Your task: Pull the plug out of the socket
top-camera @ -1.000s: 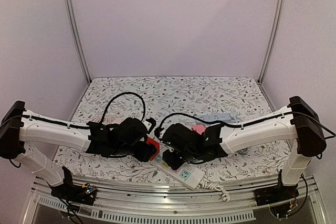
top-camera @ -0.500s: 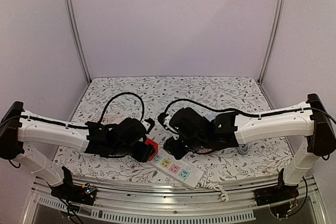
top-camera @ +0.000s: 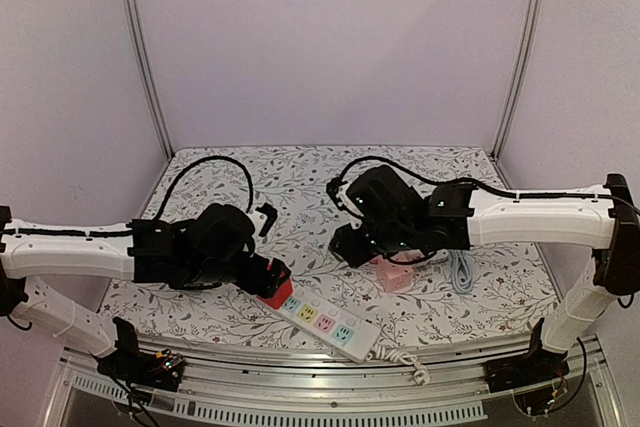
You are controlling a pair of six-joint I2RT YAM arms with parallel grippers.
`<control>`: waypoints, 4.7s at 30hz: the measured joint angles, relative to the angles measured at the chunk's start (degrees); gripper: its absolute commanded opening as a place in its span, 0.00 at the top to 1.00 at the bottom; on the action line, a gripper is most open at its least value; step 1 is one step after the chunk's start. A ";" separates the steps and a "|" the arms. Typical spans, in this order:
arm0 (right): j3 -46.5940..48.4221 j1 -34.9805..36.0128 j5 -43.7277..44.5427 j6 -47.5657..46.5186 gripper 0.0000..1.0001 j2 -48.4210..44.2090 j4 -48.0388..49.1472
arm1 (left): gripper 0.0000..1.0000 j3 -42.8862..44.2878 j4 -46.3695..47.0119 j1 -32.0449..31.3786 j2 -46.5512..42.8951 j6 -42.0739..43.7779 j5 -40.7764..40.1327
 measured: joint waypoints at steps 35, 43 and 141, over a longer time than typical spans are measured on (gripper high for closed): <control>4.55 -16.20 -13.18 12.26 0.42 17.68 -5.95 | 0.01 -2.27 -1.40 13.51 -3.21 -9.27 21.70; 4.33 -16.31 -13.77 10.99 0.36 14.58 -10.38 | 0.01 -3.98 1.57 14.99 -2.91 -10.97 23.93; -7.85 -2.95 -1.22 23.02 0.12 -4.24 -13.29 | 0.01 -13.84 12.85 12.41 -13.66 -20.83 26.08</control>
